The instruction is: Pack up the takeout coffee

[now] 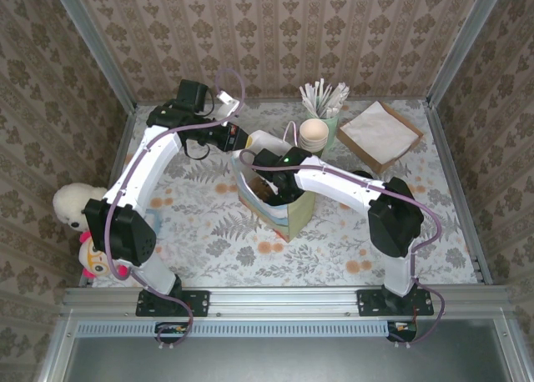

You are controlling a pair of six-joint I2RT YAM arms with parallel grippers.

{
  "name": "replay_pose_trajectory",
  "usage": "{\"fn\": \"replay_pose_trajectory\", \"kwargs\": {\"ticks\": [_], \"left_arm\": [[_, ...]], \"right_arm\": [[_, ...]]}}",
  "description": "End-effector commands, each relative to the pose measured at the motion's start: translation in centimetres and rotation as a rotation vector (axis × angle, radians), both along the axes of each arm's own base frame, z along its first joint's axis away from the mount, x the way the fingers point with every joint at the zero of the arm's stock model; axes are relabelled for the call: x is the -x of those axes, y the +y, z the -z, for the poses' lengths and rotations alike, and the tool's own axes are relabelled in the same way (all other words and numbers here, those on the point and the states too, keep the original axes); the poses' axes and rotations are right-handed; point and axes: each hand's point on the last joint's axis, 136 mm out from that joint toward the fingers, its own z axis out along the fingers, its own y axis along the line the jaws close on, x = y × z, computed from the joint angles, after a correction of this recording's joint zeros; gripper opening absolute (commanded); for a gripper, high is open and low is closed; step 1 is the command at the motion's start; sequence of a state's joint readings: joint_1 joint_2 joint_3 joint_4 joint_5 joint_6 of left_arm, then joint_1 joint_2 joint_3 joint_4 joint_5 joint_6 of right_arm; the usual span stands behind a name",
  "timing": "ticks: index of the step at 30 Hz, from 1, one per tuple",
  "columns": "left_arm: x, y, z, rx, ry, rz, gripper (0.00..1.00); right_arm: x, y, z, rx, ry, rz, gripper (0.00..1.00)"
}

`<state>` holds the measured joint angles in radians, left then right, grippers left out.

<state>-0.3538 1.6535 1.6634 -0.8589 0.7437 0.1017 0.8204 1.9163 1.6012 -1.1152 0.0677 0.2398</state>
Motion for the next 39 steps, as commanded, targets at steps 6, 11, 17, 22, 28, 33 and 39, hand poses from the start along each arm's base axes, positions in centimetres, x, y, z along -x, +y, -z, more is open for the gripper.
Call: {"fn": "replay_pose_trajectory", "kwargs": {"ticks": [6, 11, 17, 22, 28, 33, 39], "left_arm": [[0.5, -0.1, -1.3, 0.027, -0.022, -0.002, 0.00], [0.6, -0.1, -1.3, 0.025, -0.022, 0.002, 0.00], [0.5, -0.1, -2.1, 0.021, -0.053, -0.028, 0.00], [-0.4, 0.8, -3.3, -0.018, -0.109, -0.120, 0.00], [-0.2, 1.2, -5.2, 0.006, -0.137, -0.171, 0.00], [0.7, 0.6, -5.7, 0.022, -0.149, -0.154, 0.00], [1.1, 0.5, -5.0, 0.002, -0.136, -0.146, 0.00]], "right_arm": [[2.5, -3.2, 6.5, 0.175, 0.153, 0.031, 0.43], [2.5, -2.9, 6.5, 0.159, 0.152, 0.032, 0.43], [1.6, -1.5, 4.4, 0.088, 0.115, 0.026, 0.45], [0.5, -0.2, 1.4, 0.016, 0.057, 0.020, 0.51], [0.0, 0.5, -1.1, -0.054, -0.006, 0.019, 0.58], [-0.6, 1.4, -2.1, -0.130, -0.058, 0.021, 0.66], [-1.1, 2.1, -3.0, -0.180, -0.103, 0.013, 0.83]]}}
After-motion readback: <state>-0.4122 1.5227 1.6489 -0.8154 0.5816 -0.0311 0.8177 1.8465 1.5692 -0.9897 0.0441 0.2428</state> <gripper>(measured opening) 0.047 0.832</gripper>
